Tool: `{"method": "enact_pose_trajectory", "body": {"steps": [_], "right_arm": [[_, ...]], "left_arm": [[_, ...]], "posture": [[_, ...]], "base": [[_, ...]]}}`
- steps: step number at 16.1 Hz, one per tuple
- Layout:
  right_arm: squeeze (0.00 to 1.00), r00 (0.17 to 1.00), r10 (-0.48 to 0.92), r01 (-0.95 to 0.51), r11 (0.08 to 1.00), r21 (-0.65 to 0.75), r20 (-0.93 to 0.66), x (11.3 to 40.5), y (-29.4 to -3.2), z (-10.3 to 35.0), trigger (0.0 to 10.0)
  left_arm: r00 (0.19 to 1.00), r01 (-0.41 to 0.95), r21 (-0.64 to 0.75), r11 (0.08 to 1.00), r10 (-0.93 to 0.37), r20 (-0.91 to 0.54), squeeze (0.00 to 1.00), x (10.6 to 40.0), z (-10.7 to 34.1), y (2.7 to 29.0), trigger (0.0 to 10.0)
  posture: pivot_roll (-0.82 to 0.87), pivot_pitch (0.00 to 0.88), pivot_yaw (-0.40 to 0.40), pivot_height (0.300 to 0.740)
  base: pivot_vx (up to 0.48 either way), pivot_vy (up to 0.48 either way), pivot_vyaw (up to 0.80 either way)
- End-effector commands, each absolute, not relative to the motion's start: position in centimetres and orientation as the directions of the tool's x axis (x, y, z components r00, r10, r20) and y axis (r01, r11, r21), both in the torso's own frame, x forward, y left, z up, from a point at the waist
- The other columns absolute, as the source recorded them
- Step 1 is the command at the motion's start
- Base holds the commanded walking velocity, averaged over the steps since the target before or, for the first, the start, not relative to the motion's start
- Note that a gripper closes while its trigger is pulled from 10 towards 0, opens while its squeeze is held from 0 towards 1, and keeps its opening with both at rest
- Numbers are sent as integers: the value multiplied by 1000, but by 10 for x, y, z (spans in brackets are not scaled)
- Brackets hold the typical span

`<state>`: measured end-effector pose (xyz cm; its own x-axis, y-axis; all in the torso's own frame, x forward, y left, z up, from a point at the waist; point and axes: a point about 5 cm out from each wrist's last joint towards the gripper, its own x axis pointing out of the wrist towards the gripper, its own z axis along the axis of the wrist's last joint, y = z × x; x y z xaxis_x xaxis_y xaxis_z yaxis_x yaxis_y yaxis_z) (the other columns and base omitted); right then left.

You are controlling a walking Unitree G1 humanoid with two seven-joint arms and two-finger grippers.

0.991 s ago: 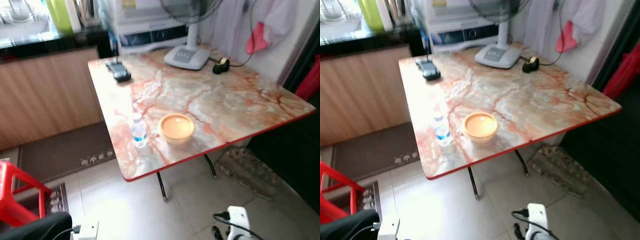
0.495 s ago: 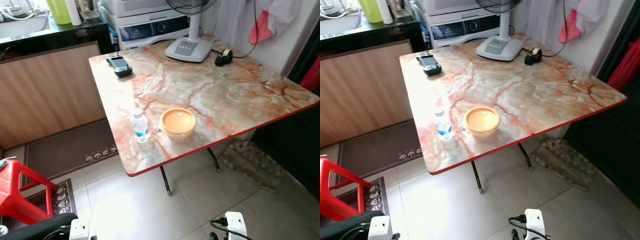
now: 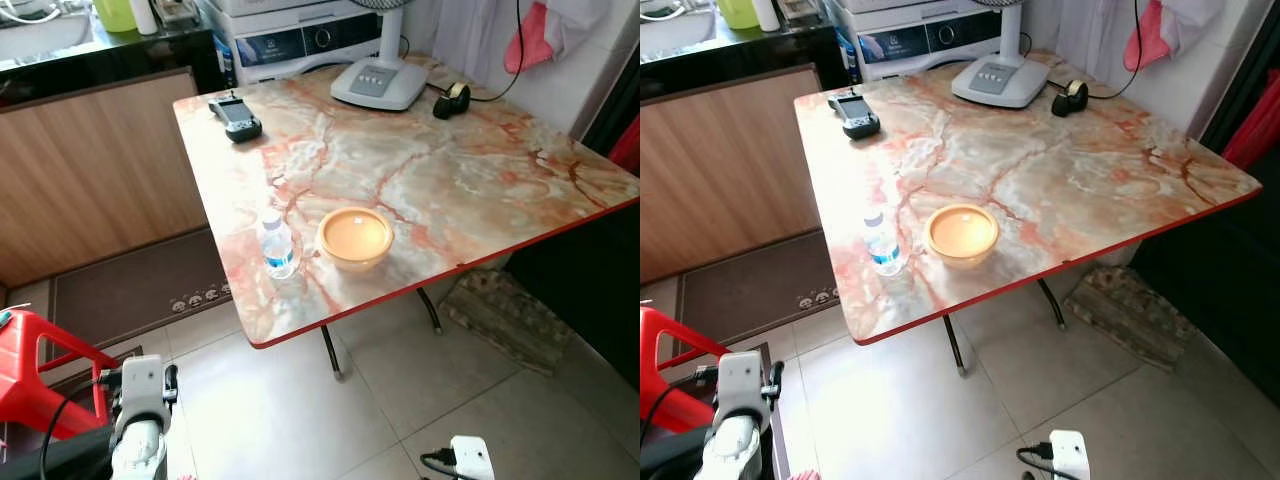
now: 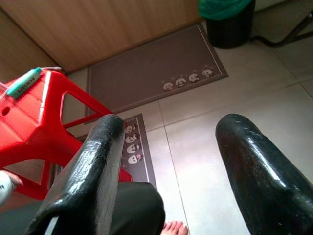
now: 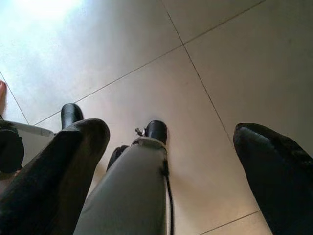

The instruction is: Restocking fridge

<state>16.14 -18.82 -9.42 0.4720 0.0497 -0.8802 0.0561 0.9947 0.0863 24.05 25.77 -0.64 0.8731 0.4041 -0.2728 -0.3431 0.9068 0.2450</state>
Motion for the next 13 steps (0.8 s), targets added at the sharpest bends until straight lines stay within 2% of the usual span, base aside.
{"method": "enact_pose_trajectory", "body": {"steps": [1,6,8,13], "right_arm": [[0,465,51,61,994,90,-884,155,-188,-97,10000],[0,444,46,59,995,80,-895,140,-192,-101,10000],[0,443,31,72,995,70,-896,134,-195,-103,10000],[0,450,9,93,994,57,-893,127,-199,-104,10000]], "left_arm": [[881,-347,267,899,411,-236,0,236,-4,260,10000],[913,-400,221,889,408,12,0,243,44,269,10000],[941,-336,236,912,315,122,0,250,74,257,10000],[945,-234,268,934,154,288,0,266,138,226,10000]], "posture": [[95,126,21,740],[120,162,1,740],[115,174,-6,740],[121,187,-15,740]], "base": [[0,0,0],[0,0,0],[0,0,0],[0,0,0]]}}
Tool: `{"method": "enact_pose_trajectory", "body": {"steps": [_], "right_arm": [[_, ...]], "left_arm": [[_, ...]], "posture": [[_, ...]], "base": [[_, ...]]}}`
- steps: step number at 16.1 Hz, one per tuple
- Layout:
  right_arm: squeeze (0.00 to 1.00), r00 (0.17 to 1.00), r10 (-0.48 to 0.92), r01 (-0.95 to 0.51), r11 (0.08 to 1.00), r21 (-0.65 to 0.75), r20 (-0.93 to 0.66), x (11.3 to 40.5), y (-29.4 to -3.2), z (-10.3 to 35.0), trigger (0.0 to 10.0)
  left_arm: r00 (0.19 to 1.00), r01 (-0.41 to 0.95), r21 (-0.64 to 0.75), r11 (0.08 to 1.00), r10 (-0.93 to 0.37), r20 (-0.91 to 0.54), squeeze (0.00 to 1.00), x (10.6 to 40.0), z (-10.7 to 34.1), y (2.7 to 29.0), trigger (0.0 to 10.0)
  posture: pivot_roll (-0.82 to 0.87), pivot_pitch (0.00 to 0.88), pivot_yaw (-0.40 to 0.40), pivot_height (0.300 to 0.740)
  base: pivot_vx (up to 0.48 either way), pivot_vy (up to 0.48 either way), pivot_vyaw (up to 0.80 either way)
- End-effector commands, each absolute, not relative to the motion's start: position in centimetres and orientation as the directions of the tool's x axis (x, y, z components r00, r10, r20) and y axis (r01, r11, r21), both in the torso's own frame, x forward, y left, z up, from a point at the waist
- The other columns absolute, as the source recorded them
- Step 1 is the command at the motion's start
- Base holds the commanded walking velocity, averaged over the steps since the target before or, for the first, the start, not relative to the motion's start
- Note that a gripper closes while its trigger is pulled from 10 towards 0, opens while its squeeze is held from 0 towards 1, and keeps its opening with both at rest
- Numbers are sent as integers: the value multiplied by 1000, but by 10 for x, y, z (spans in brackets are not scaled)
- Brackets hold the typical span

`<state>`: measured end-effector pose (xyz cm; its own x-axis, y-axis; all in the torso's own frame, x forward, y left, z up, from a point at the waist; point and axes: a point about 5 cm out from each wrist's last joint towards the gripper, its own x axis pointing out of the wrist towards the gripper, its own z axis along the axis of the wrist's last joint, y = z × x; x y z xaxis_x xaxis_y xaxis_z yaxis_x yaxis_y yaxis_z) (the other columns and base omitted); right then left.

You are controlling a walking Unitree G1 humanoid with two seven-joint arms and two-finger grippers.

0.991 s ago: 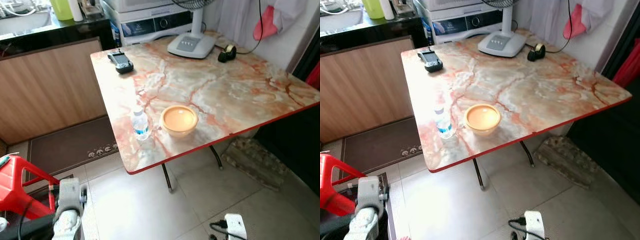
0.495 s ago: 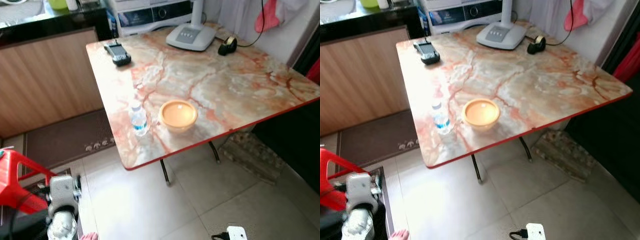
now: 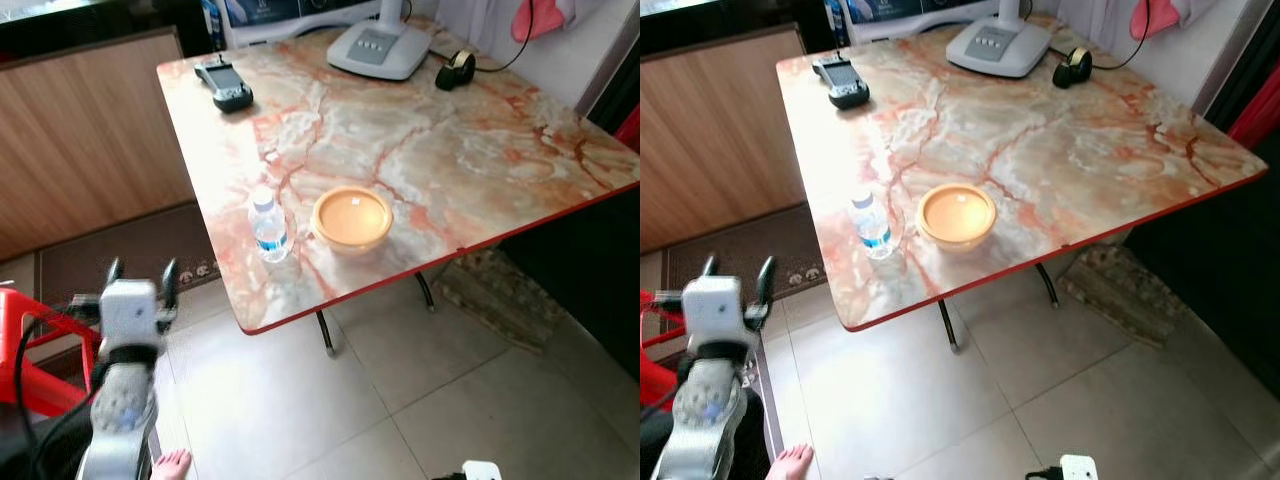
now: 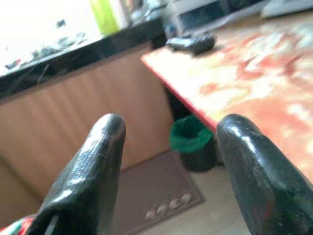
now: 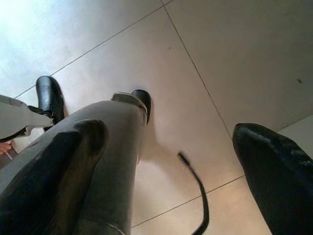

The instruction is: Restocking fridge

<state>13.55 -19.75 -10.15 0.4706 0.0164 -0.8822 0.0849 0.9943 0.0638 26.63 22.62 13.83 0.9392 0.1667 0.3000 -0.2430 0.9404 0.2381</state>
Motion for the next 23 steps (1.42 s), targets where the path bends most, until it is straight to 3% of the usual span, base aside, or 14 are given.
{"method": "enact_pose_trajectory", "body": {"steps": [1,5,7,9,12,19,23], "right_arm": [[0,449,7,96,994,56,-893,126,-199,-104,10000],[0,455,-9,106,993,44,-891,126,-200,-104,10000],[0,458,-12,107,993,42,-889,127,-201,-104,10000],[0,463,-15,108,993,39,-886,128,-203,-103,10000],[0,470,-19,108,994,36,-882,129,-205,-102,10000],[0,487,-14,147,987,66,-873,128,-198,-103,10000],[0,491,-25,174,982,70,-871,127,-193,-104,10000]], "left_arm": [[939,-230,254,939,145,313,0,268,149,222,10000],[900,-153,209,966,49,432,0,282,209,196,10000],[906,-59,151,987,-11,423,0,288,222,180,10000],[905,5,89,996,-42,424,0,291,228,166,10000],[922,89,104,991,-122,367,0,284,214,143,10000],[936,89,129,988,-128,328,0,283,215,151,10000],[936,107,119,987,-141,324,0,290,213,146,10000]], "posture": [[122,188,-14,740],[115,193,-15,740],[114,190,-20,740],[108,177,-27,740],[102,163,-26,740],[132,86,17,740],[125,0,19,740]], "base": [[0,0,0],[0,0,0],[0,0,0],[0,0,0],[0,0,0],[0,0,0],[0,0,0]]}}
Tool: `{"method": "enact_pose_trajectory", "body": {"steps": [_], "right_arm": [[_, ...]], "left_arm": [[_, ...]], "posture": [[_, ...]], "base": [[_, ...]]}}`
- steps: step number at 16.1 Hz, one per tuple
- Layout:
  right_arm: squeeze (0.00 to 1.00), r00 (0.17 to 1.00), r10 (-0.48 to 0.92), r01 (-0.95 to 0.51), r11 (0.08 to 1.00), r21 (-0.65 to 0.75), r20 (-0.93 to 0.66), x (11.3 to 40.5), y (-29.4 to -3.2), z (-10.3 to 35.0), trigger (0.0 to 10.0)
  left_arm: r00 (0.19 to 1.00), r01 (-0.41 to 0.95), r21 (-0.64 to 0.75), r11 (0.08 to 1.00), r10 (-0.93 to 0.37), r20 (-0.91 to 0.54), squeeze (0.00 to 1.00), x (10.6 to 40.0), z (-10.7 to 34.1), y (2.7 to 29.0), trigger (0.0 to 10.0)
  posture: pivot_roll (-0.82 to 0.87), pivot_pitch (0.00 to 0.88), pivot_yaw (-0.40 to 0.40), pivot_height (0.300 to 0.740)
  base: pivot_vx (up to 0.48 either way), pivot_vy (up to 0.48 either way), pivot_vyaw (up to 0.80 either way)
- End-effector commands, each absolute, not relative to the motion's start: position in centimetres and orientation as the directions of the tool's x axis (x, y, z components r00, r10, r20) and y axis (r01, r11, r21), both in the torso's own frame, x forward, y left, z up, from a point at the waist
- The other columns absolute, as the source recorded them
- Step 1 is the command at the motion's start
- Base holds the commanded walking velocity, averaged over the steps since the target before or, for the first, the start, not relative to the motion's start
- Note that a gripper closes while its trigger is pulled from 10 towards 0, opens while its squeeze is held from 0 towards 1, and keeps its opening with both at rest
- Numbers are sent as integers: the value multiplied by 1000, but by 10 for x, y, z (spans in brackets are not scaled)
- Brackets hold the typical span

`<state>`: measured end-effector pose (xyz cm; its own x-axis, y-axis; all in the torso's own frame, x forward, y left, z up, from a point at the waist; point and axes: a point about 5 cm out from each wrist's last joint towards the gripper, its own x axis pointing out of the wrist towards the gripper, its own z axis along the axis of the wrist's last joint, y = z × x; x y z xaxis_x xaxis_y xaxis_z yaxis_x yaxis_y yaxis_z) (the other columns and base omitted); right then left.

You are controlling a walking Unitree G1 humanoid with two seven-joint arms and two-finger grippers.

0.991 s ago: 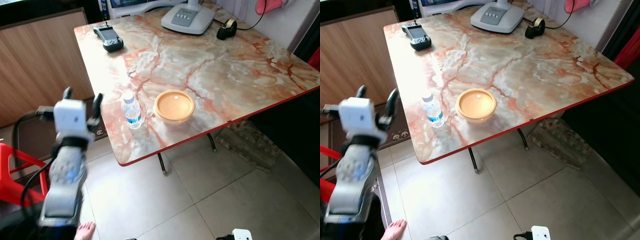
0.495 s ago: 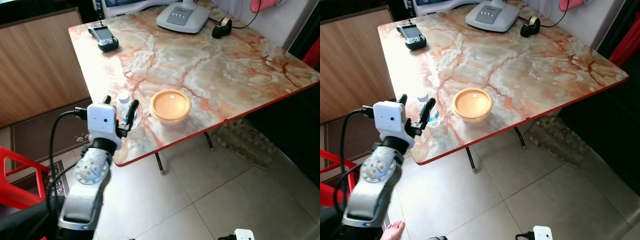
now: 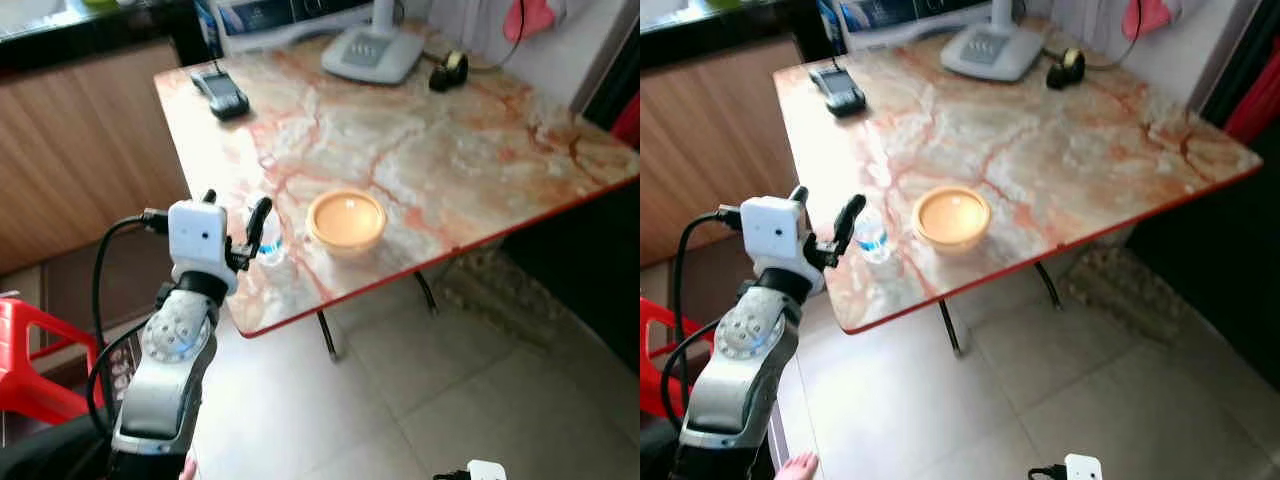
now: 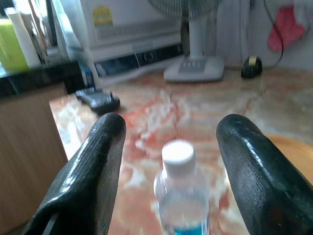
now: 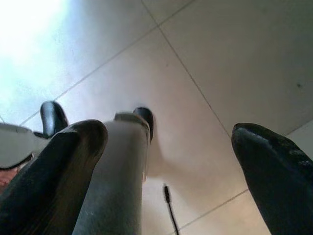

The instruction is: Restocking fridge

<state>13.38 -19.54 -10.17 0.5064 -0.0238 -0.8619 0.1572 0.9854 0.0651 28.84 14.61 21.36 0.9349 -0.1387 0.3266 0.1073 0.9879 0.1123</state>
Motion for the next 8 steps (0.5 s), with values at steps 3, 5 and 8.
{"method": "enact_pose_trajectory", "body": {"steps": [3,5,8], "right_arm": [[0,498,-32,194,978,75,-867,131,-193,-103,10000],[0,507,-32,188,979,74,-862,136,-193,-102,10000],[0,511,-19,172,982,80,-859,140,-194,-100,10000]], "left_arm": [[933,101,117,988,-135,335,0,298,215,145,10000],[937,89,115,989,-122,327,0,301,213,148,10000],[946,71,86,994,-94,311,0,301,209,152,10000]], "posture": [[128,0,15,740],[134,0,16,740],[147,0,1,740]], "base": [[0,0,0],[0,0,0],[0,0,0]]}}
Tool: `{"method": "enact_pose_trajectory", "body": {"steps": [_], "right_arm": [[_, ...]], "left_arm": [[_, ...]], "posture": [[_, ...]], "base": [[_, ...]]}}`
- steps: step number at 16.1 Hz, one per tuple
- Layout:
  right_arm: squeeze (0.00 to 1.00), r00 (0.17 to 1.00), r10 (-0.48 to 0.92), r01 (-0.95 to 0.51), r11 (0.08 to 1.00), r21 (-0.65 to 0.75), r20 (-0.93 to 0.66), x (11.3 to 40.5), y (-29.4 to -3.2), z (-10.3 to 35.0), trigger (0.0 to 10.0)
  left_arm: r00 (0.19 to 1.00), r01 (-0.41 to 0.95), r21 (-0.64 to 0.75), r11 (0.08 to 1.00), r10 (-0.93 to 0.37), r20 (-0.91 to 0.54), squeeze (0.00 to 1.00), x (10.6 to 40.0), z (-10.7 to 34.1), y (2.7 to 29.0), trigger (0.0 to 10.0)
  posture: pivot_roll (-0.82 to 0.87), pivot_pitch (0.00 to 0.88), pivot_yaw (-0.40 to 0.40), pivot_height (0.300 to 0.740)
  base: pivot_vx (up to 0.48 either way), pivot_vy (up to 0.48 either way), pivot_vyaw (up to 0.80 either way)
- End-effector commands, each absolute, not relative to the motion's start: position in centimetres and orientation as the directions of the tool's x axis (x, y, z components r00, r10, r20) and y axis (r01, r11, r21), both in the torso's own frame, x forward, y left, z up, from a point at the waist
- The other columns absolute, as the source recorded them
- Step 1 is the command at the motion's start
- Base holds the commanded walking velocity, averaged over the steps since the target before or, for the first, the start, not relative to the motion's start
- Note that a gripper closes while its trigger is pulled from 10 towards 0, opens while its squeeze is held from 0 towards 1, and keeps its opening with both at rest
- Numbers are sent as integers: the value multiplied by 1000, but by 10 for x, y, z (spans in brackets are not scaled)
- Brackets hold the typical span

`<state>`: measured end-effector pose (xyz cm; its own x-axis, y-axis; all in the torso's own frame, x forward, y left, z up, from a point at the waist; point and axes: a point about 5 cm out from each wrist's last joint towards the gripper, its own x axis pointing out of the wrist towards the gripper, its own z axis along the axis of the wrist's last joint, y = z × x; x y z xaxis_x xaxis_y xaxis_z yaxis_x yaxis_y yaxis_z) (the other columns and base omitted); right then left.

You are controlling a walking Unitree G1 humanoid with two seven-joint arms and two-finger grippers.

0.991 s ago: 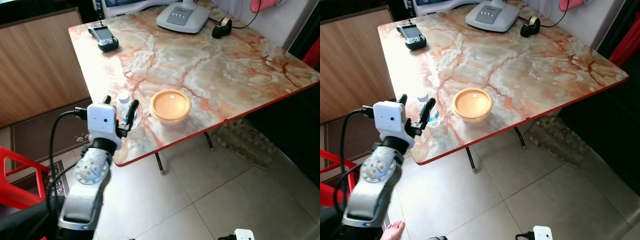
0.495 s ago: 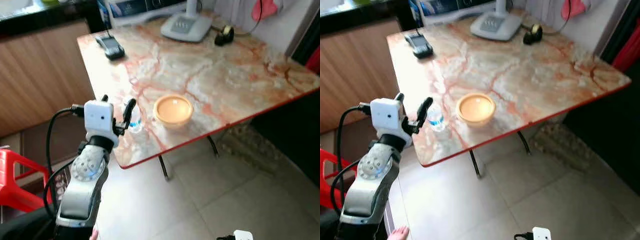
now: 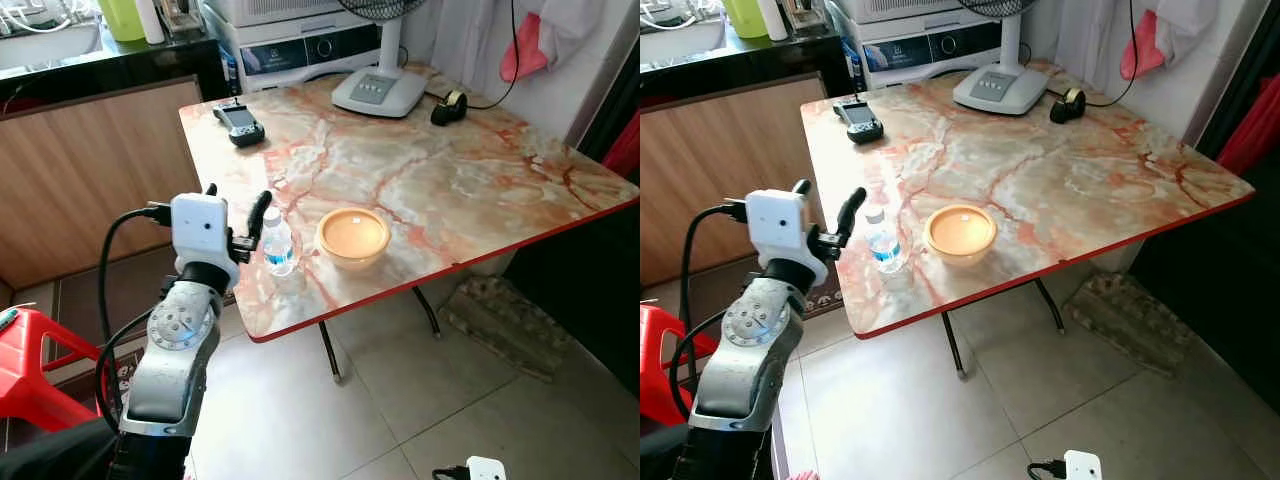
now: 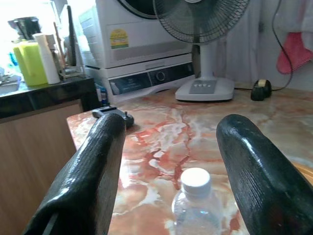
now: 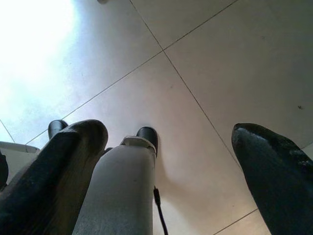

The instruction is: Restocking fridge

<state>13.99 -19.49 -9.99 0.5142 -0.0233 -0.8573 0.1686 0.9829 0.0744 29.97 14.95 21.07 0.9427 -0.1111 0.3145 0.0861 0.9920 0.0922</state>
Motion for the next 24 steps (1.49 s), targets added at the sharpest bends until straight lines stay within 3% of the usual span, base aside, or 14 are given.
{"method": "enact_pose_trajectory", "body": {"steps": [1,14,24], "right_arm": [[0,511,-19,171,982,81,-859,139,-195,-100,10000],[0,498,-15,168,983,80,-867,130,-196,-103,10000],[0,491,-9,160,984,80,-871,128,-195,-104,10000]], "left_arm": [[949,58,70,996,-77,305,0,300,207,154,10000],[957,54,57,997,-68,280,0,292,204,160,10000],[954,71,63,995,-86,286,0,290,210,157,10000]], "posture": [[150,0,-5,740],[139,67,-4,740],[144,93,-3,740]], "base": [[0,0,0],[0,0,0],[261,0,0]]}}
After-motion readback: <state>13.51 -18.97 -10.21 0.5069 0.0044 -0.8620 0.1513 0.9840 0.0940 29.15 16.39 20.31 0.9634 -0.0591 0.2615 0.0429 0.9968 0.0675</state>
